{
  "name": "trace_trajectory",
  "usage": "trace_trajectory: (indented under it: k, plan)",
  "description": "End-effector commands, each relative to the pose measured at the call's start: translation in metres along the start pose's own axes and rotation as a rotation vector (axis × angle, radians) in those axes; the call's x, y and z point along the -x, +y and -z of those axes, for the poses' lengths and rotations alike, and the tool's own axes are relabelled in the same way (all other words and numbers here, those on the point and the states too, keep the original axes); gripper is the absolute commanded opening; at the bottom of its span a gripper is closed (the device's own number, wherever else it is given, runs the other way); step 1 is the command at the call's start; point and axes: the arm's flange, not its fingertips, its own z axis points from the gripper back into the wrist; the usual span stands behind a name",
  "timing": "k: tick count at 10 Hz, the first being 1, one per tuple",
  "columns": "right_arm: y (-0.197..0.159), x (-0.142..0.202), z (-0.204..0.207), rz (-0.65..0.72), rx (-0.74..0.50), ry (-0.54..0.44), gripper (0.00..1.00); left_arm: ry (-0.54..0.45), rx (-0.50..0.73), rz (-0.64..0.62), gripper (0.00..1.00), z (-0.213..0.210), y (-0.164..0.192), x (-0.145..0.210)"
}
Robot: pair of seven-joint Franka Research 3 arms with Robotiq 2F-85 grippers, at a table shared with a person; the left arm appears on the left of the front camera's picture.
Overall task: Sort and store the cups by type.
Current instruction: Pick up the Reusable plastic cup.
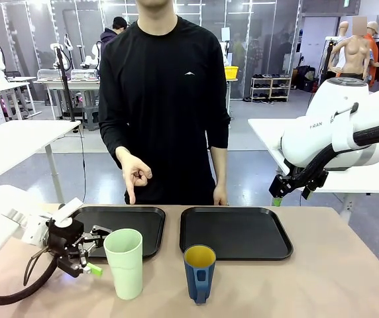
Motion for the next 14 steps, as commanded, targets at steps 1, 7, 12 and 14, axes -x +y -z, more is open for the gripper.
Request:
trace_trajectory:
  k: [1, 7, 12, 14]
  plan:
    - [0.0, 0.001, 0.0, 0.002, -0.001, -0.011, 1.0, -0.04, -0.01, -0.012, 1.0, 0.008, 0.004, 0.001]
    - [0.0, 0.001, 0.0, 0.002, -0.001, -0.011, 1.0, -0.085, -0.026, 0.0, 1.0, 0.033, 0.005, 0.012]
    - [0.0, 0.001, 0.0, 0.002, -0.001, -0.011, 1.0, -0.119, -0.008, -0.008, 1.0, 0.051, 0.007, 0.022]
    - [0.0, 0.001, 0.0, 0.002, -0.001, -0.011, 1.0, -0.13, -0.006, 0.001, 1.0, 0.053, 0.007, 0.025]
